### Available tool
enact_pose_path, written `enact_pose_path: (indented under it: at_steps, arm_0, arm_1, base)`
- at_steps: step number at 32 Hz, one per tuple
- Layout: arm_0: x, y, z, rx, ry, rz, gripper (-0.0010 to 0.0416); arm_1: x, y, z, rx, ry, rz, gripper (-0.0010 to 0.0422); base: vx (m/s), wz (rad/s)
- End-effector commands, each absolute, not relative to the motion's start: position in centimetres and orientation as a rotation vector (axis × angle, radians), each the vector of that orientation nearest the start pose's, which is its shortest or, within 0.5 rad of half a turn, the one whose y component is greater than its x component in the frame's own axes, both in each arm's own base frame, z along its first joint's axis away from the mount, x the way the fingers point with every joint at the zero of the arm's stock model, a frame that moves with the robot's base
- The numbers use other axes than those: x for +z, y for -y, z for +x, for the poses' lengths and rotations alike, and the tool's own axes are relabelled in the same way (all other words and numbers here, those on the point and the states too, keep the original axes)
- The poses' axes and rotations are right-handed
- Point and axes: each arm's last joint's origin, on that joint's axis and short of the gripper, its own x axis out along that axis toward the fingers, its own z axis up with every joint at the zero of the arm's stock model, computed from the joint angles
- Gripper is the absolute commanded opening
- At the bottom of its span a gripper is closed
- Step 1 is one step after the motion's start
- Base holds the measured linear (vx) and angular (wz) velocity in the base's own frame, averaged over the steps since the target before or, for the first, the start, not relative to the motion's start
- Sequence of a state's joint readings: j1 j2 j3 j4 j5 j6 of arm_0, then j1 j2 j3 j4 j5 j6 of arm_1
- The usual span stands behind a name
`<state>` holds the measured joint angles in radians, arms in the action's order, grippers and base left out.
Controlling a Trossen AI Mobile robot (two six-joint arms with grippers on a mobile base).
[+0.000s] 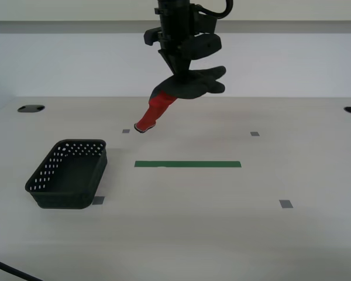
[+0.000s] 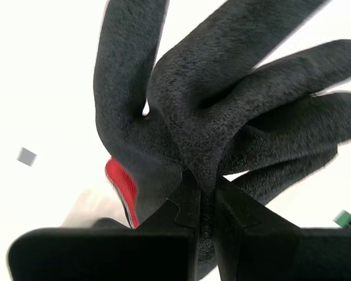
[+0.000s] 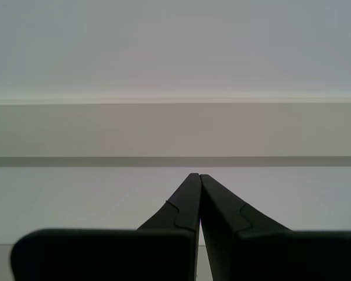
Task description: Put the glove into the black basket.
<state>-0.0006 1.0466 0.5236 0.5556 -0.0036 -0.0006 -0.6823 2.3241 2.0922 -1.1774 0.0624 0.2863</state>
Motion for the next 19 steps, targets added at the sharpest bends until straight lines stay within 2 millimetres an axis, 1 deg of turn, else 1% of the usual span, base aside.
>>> enact_pose_path:
  at_steps: [1,2,3,5,6,8,9,10,11,13,14,15,16,17,19]
  arm_0:
    - [26.5,0.0,22.7,0.003,0.037,-0.001,0.0001]
    - [26.5,0.0,22.7,0.003,0.037,-0.001,0.0001]
    - [26.6,0.0,22.7,0.003,0.038,-0.001,0.0001]
    - [26.6,0.0,22.7,0.003,0.038,-0.001,0.0001]
    - [26.6,0.0,22.7,0.003,0.038,-0.001,0.0000]
    - [26.5,0.0,22.7,0.003,0.037,0.000,0.0001]
    - [26.6,0.0,22.7,0.003,0.038,-0.001,0.0001]
    - [26.5,0.0,22.7,0.003,0.037,-0.001,0.0001]
    - [26.6,0.0,22.7,0.003,0.039,-0.001,0.0001]
    - [26.5,0.0,22.7,0.003,0.035,-0.001,0.0001]
    - [26.5,0.0,22.7,0.003,0.036,-0.001,0.0001]
    - [26.4,0.0,22.7,0.003,0.019,-0.001,0.0001]
    - [26.4,0.0,22.7,0.003,0.018,-0.001,0.0001]
    - [26.4,0.0,22.7,0.003,0.019,0.000,0.0001]
    - [26.3,0.0,22.7,0.003,0.012,0.000,0.0000]
  arm_1:
    - [20.6,27.9,36.5,-0.788,-1.305,0.653,-0.0001]
    - [20.6,26.6,36.5,-0.769,-1.320,0.639,-0.0001]
    - [20.5,26.2,36.5,-0.762,-1.326,0.634,-0.0001]
    - [20.4,23.1,35.9,-0.720,-1.334,0.597,-0.0001]
    - [20.5,22.2,35.5,-0.710,-1.330,0.586,-0.0001]
    - [20.3,21.1,35.0,-0.695,-1.328,0.573,-0.0001]
    - [20.3,19.1,34.0,-0.667,-1.341,0.549,-0.0001]
    - [20.3,18.5,33.7,-0.659,-1.343,0.542,-0.0001]
    - [20.3,17.3,32.9,-0.644,-1.353,0.533,-0.0001]
    - [20.4,15.5,32.1,-0.600,-1.347,0.513,-0.0001]
    - [20.4,15.0,31.9,-0.585,-1.348,0.507,-0.0001]
    - [20.5,13.2,31.2,-0.538,-1.358,0.477,-0.0001]
    - [20.4,12.7,31.1,-0.525,-1.363,0.466,-0.0001]
    - [20.1,10.8,30.2,-0.479,-1.376,0.423,-0.0001]
    - [19.7,9.8,29.9,-0.456,-1.381,0.403,-0.0001]
  base:
    - [0.000,0.000]
    - [0.000,0.000]
    - [0.000,0.000]
    - [0.000,0.000]
    - [0.000,0.000]
    - [0.000,0.000]
    - [0.000,0.000]
    - [0.000,0.000]
    - [0.000,0.000]
    - [0.000,0.000]
    - [0.000,0.000]
    - [0.000,0.000]
    - [0.000,0.000]
    - [0.000,0.000]
    - [0.000,0.000]
